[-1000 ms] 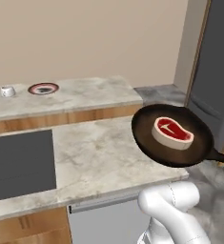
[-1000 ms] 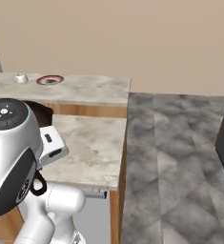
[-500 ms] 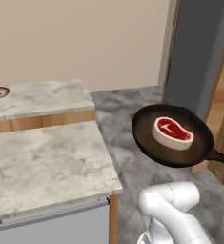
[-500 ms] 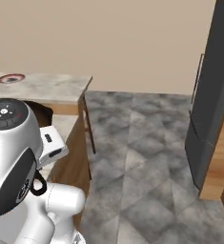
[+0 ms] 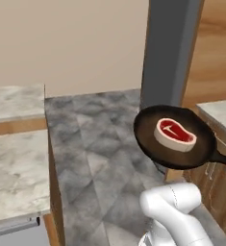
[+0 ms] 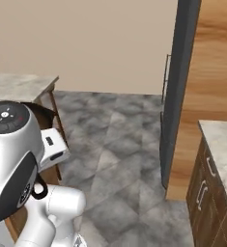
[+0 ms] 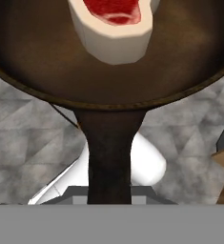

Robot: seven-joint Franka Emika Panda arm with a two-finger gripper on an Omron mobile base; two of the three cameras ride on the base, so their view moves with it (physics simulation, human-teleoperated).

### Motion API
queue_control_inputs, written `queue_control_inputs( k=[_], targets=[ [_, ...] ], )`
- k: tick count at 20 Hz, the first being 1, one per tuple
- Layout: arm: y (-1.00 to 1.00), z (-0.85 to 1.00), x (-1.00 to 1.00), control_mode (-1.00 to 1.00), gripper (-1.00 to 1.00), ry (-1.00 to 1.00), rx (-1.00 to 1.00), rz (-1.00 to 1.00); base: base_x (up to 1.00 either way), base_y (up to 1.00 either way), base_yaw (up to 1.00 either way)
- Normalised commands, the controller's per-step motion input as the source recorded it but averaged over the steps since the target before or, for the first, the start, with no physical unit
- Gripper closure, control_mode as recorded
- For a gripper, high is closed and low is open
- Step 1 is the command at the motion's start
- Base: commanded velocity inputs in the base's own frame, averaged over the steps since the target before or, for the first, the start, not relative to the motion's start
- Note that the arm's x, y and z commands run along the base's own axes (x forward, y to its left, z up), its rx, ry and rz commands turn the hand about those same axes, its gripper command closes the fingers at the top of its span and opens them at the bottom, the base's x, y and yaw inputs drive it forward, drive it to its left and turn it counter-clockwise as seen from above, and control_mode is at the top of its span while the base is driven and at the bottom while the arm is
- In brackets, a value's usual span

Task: Pick up the pan with the steak in it and place it on the dining table. Then place the steak on the plate.

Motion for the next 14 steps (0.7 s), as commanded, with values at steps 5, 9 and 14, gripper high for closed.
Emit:
queue_control_inputs(
  k=[5,9,14],
  targets=[
    [0.0,0.0,0.0,1.0,1.0,0.0,0.0,0.0,1.0,-0.35,0.03],
    [0.0,0.0,0.0,1.0,1.0,0.0,0.0,0.0,1.0,-0.22,0.01],
    [0.0,0.0,0.0,1.0,1.0,0.0,0.0,0.0,1.0,-0.12,0.0]
  ],
)
